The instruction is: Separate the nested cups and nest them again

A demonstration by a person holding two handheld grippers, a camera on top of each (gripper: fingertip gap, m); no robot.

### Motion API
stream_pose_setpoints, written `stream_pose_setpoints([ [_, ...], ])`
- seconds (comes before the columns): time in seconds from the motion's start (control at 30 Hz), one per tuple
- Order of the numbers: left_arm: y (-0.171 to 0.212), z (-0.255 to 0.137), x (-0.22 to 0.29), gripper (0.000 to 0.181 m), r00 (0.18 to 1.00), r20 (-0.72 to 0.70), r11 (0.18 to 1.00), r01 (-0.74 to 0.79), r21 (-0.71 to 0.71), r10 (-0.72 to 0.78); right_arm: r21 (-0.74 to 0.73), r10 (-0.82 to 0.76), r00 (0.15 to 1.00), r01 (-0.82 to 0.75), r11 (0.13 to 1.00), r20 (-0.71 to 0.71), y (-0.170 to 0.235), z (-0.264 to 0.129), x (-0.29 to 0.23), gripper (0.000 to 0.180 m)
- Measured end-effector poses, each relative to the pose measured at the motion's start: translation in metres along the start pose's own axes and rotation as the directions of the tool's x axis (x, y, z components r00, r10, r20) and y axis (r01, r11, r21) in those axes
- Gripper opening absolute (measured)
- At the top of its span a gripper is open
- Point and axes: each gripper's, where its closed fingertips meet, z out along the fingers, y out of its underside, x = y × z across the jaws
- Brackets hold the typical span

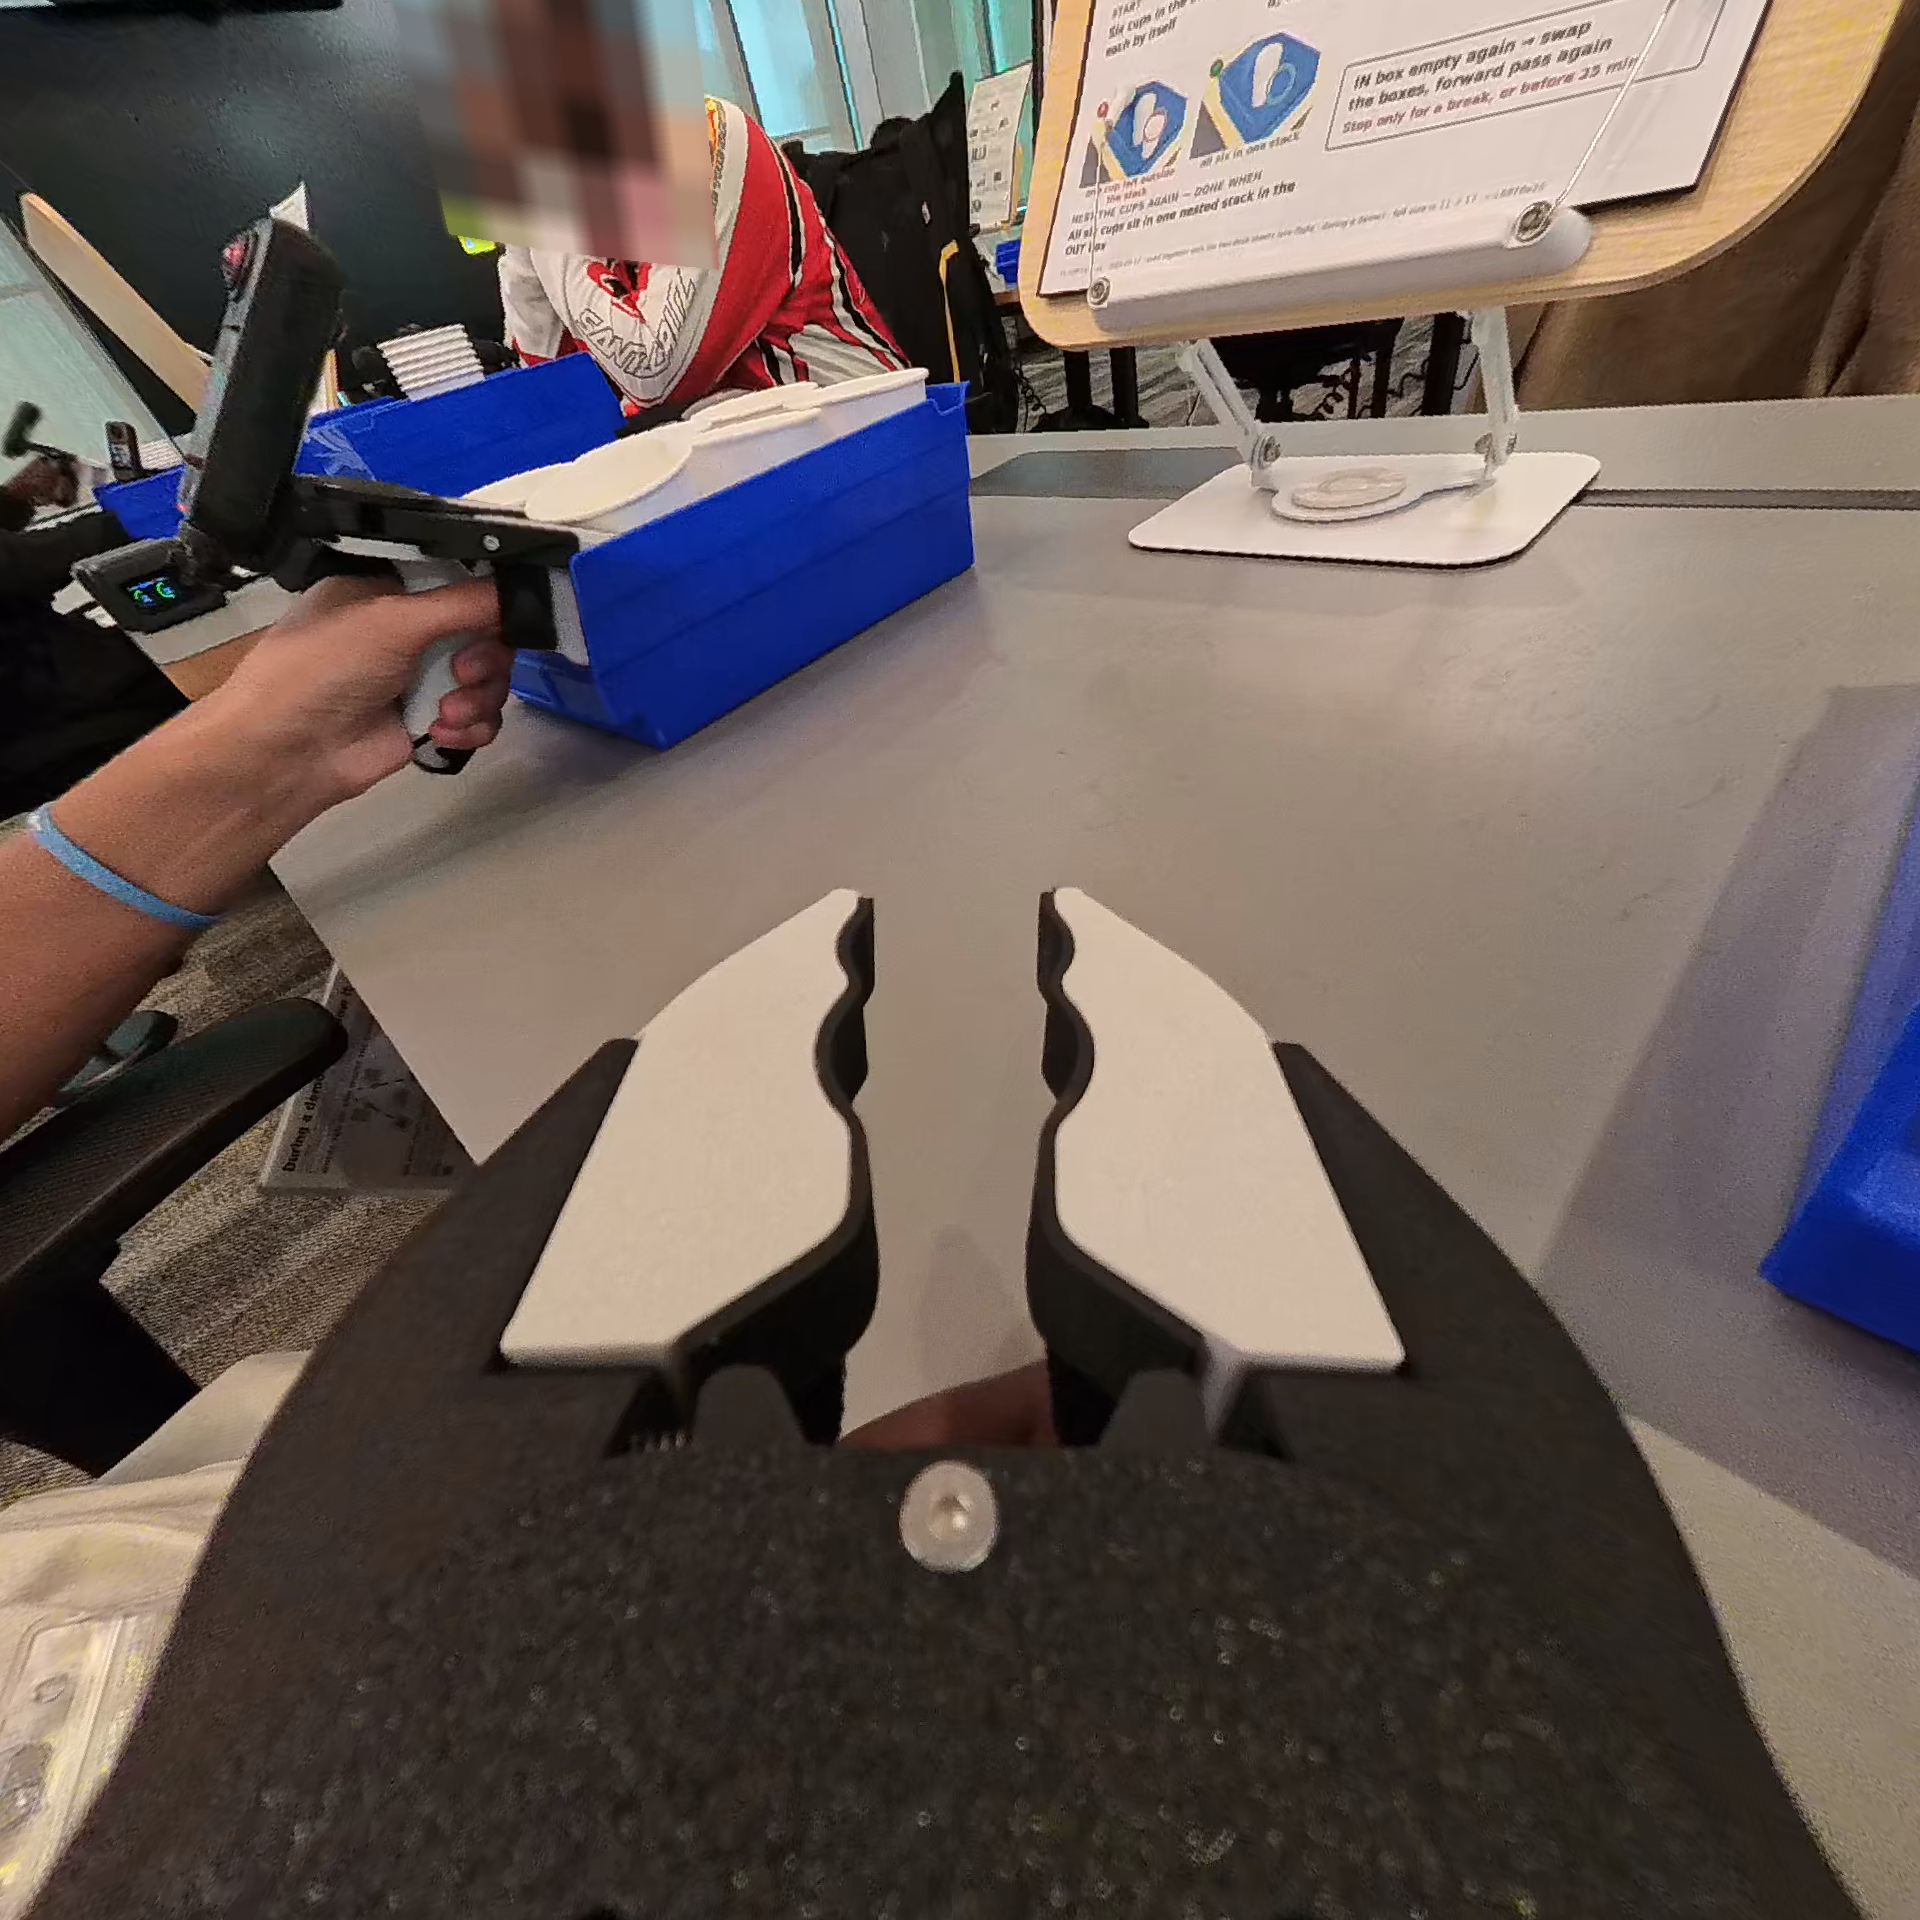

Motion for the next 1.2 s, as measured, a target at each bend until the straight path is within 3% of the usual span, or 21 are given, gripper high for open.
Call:
stream_pose_setpoints([
  [0.27,-0.007,-0.013,0.000,0.085,0.999,-0.028,0.997,0.026,0.075,-0.024,-0.009,-0.009,1.000,0.009,1.000,0.007,0.001,0.000,-0.002,0.030],
  [0.5,-0.030,-0.068,0.010,0.084,0.984,-0.166,0.981,-0.026,0.192,0.059,-0.006,-0.003,1.000,0.003,1.000,0.012,0.000,-0.002,0.002,0.030],
  [0.63,-0.047,-0.102,0.012,0.084,0.957,-0.259,0.962,-0.055,0.267,0.127,0.002,0.007,0.997,-0.007,1.000,0.083,-0.004,-0.003,-0.004,0.031],
  [0.9,-0.090,-0.161,0.066,0.083,0.730,-0.631,0.925,-0.003,0.381,0.262,-0.045,0.059,0.909,-0.045,0.998,0.412,-0.021,0.009,-0.043,0.042],
  [1.2,-0.084,-0.170,0.147,0.083,0.496,-0.755,0.900,-0.163,0.404,0.428,0.004,-0.116,0.846,0.133,0.991,0.521,-0.064,0.040,-0.087,0.055],
])
